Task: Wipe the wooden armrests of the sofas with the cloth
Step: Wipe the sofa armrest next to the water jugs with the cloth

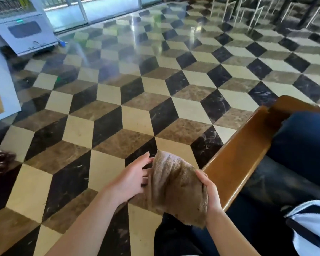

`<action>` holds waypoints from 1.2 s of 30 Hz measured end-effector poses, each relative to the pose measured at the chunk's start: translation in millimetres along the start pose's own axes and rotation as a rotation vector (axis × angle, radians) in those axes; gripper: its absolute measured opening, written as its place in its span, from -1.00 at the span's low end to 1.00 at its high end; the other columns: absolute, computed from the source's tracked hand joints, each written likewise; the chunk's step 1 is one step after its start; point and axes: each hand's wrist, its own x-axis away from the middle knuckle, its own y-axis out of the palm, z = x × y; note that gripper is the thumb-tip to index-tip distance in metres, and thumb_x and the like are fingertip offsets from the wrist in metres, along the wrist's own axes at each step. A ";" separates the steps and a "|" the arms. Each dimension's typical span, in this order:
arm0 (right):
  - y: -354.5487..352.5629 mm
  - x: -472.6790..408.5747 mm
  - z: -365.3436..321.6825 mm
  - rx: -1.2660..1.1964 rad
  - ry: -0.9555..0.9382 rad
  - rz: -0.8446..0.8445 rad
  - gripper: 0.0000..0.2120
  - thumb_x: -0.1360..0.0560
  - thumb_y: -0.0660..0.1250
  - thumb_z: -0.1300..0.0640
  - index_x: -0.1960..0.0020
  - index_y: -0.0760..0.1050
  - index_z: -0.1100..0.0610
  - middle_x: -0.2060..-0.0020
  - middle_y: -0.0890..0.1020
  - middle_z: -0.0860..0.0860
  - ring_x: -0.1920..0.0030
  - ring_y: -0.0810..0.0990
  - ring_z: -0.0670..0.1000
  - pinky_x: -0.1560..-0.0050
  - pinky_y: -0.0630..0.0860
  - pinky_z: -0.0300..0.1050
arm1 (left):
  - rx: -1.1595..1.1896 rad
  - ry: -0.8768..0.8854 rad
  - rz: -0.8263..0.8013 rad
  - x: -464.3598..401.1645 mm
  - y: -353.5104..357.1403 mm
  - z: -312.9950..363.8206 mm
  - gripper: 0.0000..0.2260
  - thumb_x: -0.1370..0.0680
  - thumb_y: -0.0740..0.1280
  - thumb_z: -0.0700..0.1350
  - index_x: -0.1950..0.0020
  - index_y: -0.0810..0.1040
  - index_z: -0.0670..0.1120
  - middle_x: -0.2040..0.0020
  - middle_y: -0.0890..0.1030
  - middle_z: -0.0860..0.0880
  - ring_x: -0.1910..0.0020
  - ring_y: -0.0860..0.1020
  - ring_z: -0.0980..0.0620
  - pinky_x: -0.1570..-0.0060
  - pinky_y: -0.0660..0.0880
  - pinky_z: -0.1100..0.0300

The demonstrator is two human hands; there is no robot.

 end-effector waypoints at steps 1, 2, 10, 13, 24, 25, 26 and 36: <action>1.5 -16.8 -11.9 -0.028 -0.004 0.018 -0.60 -0.25 0.51 -0.27 0.01 0.73 -0.09 0.02 0.77 0.12 0.11 0.77 0.16 0.27 0.69 0.07 | -0.042 -0.015 -0.018 -20.9 -0.7 18.0 -0.47 -0.38 0.40 0.41 -0.24 0.64 0.16 -0.22 0.67 -0.14 -0.23 0.61 -0.24 -0.26 0.52 -0.24; 2.6 -31.5 -22.4 -0.066 -0.004 0.022 -0.62 -0.26 0.49 -0.28 0.02 0.74 -0.10 0.03 0.77 0.11 0.11 0.77 0.15 0.26 0.69 0.06 | -0.078 -0.036 -0.034 -39.2 -1.3 32.9 -0.43 -0.34 0.42 0.43 -0.24 0.63 0.17 -0.23 0.66 -0.15 -0.25 0.60 -0.26 -0.26 0.52 -0.25; 12.5 -108.9 -108.9 -0.196 -0.052 0.173 -0.66 -0.45 0.43 -0.24 -0.05 0.73 -0.03 -0.04 0.76 0.17 0.02 0.76 0.23 -0.07 0.66 0.25 | -0.340 -0.163 -0.042 -172.3 24.6 130.1 -0.48 -0.54 0.21 0.37 -0.40 0.45 0.12 -0.32 0.57 -0.04 -0.26 0.56 -0.13 -0.26 0.50 -0.13; -4.7 -120.3 -124.7 -0.312 -0.069 0.247 -0.61 -0.44 0.46 -0.16 -0.17 0.69 0.05 -0.08 0.74 0.21 -0.04 0.74 0.28 -0.16 0.62 0.29 | -0.577 -0.154 -0.106 -224.1 56.3 145.1 -0.57 -0.55 0.21 0.37 -0.33 0.47 0.22 -0.27 0.54 0.11 -0.22 0.52 0.03 -0.10 0.50 0.07; -14.5 -149.2 -118.5 -0.939 -0.180 0.692 -0.53 -0.31 0.53 0.06 -0.20 0.65 0.18 -0.07 0.73 0.28 0.02 0.74 0.34 0.10 0.66 0.29 | -1.262 0.012 -0.510 -389.9 151.5 134.6 -0.69 -0.56 0.37 -0.14 -0.25 0.50 0.14 -0.16 0.59 0.09 -0.03 0.54 0.15 0.21 0.45 0.31; -5.0 -150.6 -110.3 -1.042 -0.244 0.746 -0.57 -0.33 0.51 0.07 -0.17 0.67 0.17 -0.06 0.73 0.27 0.04 0.74 0.33 0.15 0.67 0.26 | -1.311 -0.006 -0.559 -400.0 154.3 137.0 -0.71 -0.57 0.35 -0.11 -0.26 0.50 0.13 -0.13 0.59 0.07 0.00 0.56 0.14 0.19 0.51 0.25; 7.9 -151.3 -98.2 -1.138 -0.319 0.817 -0.63 -0.35 0.49 0.08 -0.13 0.70 0.15 -0.06 0.73 0.26 0.05 0.75 0.31 0.18 0.67 0.22 | -1.370 -0.019 -0.629 -408.3 156.4 138.1 -0.73 -0.58 0.32 -0.08 -0.27 0.50 0.12 -0.10 0.59 0.07 0.03 0.57 0.10 0.17 0.55 0.21; 100.9 -157.4 -19.7 -1.827 -0.480 1.387 -0.73 -0.55 0.31 0.01 -0.13 0.63 0.13 -0.03 0.74 0.19 -0.11 0.65 0.26 -0.14 0.58 0.17 | -1.792 0.106 -1.283 -395.4 196.2 99.2 -0.66 -0.62 0.30 -0.06 -0.40 0.45 0.03 -0.17 0.60 0.01 -0.15 0.57 0.03 -0.22 0.56 0.05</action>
